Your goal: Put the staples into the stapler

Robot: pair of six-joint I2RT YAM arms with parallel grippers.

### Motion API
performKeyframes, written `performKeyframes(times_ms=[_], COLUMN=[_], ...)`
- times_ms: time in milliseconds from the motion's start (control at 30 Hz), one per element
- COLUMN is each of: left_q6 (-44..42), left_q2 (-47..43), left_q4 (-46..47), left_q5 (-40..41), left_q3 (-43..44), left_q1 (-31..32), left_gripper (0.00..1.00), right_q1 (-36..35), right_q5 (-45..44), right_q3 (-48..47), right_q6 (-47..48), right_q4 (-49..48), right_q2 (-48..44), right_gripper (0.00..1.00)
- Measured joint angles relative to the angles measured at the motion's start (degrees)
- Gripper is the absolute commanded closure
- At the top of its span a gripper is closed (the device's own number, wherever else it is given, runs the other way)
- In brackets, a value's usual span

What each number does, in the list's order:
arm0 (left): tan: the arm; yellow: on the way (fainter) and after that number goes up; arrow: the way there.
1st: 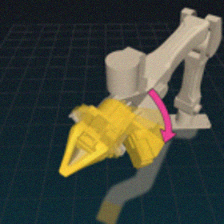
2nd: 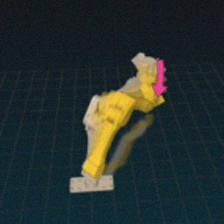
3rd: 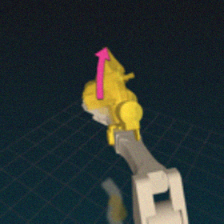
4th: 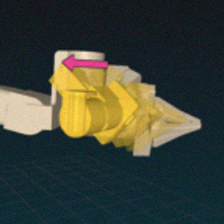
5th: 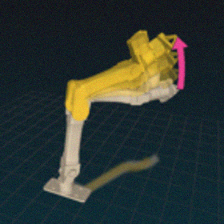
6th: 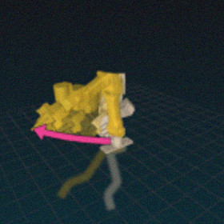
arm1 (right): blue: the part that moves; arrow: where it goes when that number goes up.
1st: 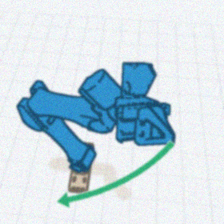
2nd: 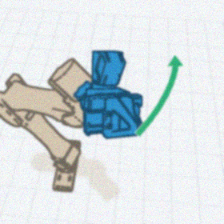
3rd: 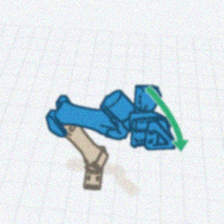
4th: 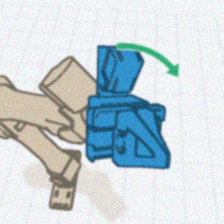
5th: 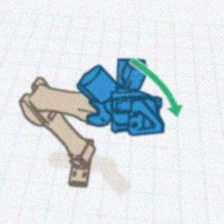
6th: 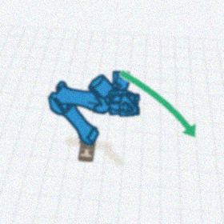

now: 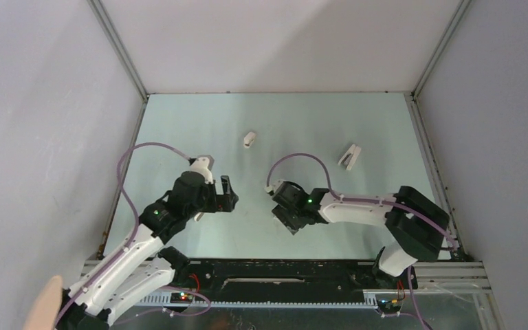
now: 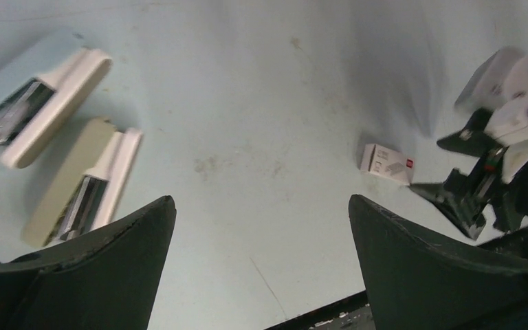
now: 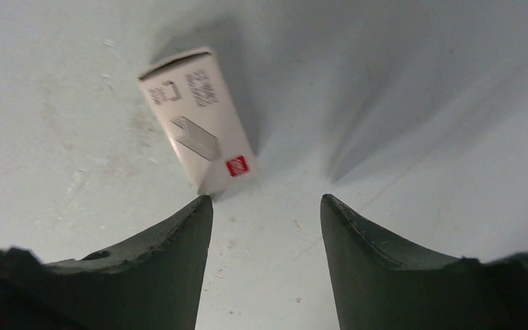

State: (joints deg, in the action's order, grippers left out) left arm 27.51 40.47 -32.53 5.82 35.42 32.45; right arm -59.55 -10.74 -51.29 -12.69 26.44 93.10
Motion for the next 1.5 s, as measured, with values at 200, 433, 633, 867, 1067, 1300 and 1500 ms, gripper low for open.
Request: performKeyframes(times_ms=[200, 433, 633, 867, 1067, 1300, 1500], left_q6=[0.44, -5.20, -17.33, -32.98, -41.66, -45.59, -46.03], left_q2=[7.78, 20.48, 31.21, 39.80, 44.13, 53.94, 55.08], left_q4=[5.46, 9.18, 11.93, 17.14, 20.35, 19.04, 20.87], left_q5=[1.90, 6.43, 10.88, 8.85, 3.17, 0.87, 0.42], left_q3=[-0.57, 2.23, 7.39, 9.16, 10.32, 16.04, 16.63], left_q1=[9.70, 20.50, 26.99, 29.42, 29.42, 29.42, 29.40], left_gripper=[0.00, 0.00, 0.00, 0.00, 0.10, 0.13, 0.21], right_q1=[2.60, 9.62, 11.50, 12.17, 13.49, 15.13, 16.44], right_q5=[-1.60, 0.79, 2.10, 1.27, -1.36, -1.55, -1.53], right_q3=[9.01, 21.05, 32.37, 39.87, 40.33, 41.51, 41.51], right_q6=[-4.15, -12.04, -17.64, -19.26, -20.87, -21.40, -21.53], right_q4=[-5.55, -15.54, -23.15, -24.79, -22.51, -21.22, -21.18], right_q2=[-11.69, -32.15, -47.80, -60.54, -68.06, -70.90, -70.31], right_gripper=[0.29, 0.19, 0.01, 0.01, 0.01, 0.01, 0.01])
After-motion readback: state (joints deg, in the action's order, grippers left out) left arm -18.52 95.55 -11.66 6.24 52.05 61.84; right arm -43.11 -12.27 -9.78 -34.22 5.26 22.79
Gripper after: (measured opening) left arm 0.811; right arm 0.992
